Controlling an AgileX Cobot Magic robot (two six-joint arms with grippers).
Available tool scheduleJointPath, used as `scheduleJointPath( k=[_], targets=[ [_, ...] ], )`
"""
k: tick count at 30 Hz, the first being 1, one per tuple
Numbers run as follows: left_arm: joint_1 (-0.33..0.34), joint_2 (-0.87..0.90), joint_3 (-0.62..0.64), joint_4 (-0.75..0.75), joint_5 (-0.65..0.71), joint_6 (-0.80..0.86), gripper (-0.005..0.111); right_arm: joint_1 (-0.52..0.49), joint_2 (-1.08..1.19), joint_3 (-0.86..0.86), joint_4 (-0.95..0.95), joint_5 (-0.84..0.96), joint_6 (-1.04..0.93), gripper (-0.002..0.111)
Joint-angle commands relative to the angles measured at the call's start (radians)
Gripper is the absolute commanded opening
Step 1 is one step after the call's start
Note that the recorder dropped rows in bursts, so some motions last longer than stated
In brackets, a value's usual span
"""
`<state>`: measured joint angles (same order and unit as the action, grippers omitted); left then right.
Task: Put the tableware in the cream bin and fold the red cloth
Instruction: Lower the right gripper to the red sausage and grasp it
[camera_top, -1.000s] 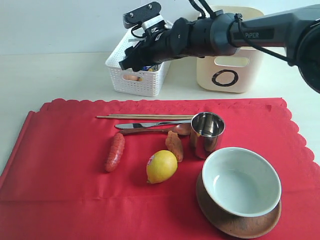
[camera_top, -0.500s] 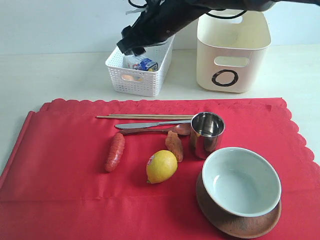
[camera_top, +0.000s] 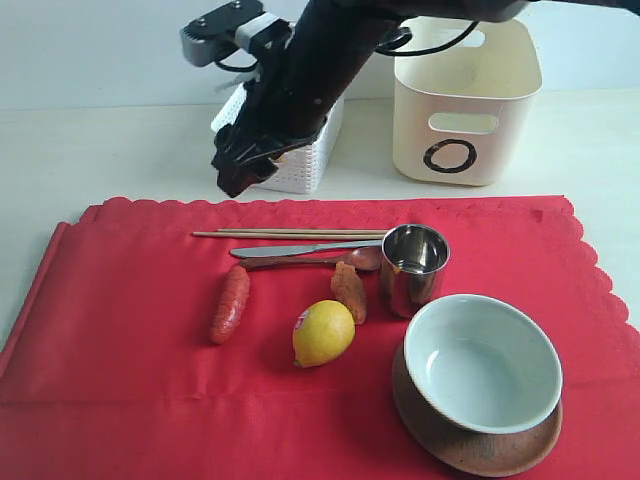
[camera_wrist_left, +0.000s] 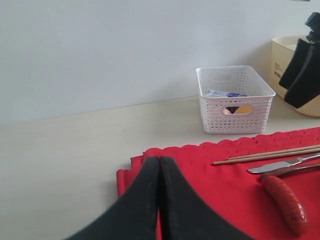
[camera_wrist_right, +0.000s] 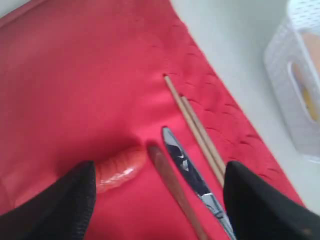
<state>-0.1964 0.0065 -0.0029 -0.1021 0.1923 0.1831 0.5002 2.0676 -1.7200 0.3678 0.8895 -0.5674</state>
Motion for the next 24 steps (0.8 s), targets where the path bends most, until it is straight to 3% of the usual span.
scheduleJointPath(
  k=[1, 7, 11, 18, 24],
  targets=[
    [-0.006, -0.006, 0.003, -0.001, -0.001, -0.004, 0.001, 0.065, -0.007, -0.009, 0.000, 0.030, -0.005, 0.068],
    [-0.006, -0.006, 0.003, -0.001, -0.001, -0.002, 0.001, 0.152, 0.067, -0.009, 0.042, 0.060, 0.177, 0.068],
    [-0.006, -0.006, 0.003, -0.001, -0.001, -0.004, 0.001, 0.152, 0.126, -0.009, 0.035, 0.096, 0.185, 0.068],
    [-0.006, -0.006, 0.003, -0.001, -0.001, -0.002, 0.001, 0.152, 0.207, -0.009, -0.086, 0.020, 0.428, 0.068],
    [-0.006, -0.006, 0.003, -0.001, -0.001, -0.004, 0.001, 0.152, 0.290, -0.009, -0.052, -0.014, 0.438, 0.064]
  ],
)
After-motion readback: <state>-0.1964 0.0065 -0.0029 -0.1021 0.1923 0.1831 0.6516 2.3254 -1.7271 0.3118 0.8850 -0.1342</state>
